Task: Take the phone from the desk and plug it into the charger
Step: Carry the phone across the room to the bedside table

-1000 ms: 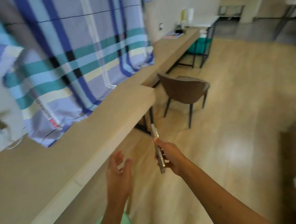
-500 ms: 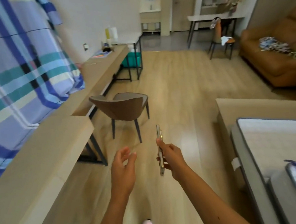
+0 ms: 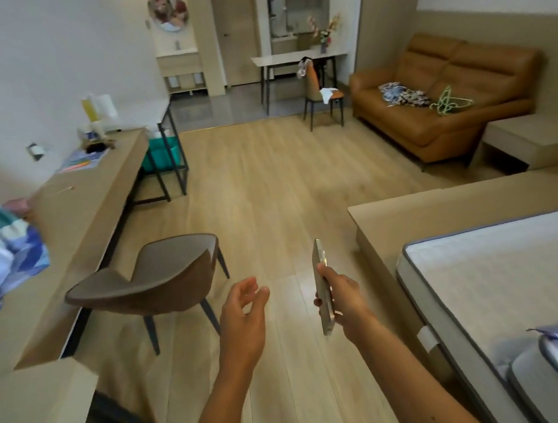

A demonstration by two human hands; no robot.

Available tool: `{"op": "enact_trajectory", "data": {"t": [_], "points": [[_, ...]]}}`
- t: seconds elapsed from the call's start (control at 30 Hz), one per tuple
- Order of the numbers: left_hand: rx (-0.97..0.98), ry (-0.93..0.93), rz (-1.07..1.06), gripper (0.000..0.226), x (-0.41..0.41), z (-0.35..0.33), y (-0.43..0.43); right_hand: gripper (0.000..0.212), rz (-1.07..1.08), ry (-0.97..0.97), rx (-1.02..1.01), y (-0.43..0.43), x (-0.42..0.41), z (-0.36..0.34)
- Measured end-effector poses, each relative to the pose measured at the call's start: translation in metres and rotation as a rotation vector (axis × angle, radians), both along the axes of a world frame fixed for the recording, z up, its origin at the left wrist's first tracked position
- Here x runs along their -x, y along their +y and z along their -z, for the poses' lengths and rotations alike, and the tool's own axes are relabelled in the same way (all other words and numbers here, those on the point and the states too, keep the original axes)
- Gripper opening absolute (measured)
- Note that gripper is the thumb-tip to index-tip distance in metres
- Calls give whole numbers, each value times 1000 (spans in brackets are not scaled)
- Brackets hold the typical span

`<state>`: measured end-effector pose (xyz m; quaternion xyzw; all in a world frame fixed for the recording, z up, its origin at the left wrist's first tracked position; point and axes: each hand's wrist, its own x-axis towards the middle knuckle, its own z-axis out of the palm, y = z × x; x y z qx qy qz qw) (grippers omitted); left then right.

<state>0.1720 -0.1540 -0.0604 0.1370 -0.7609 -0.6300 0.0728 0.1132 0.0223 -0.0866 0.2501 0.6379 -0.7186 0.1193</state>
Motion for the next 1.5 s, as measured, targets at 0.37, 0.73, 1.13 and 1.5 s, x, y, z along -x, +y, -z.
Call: {"op": "enact_trajectory", "data": {"t": [0.37,0.73,1.13,1.5], "points": [[56,-12,171,33,258,11,28,46,164,15,72,32,245,15],[21,16,222,24,524,-18,68,70,221,-12,79,78,502,7],[-40,40,417,26,834,-1,90,41,385,-54,34,114,758,13],[-44,45,617,23,1082,-11,143,40,553,-72,50,158,964,1]]}}
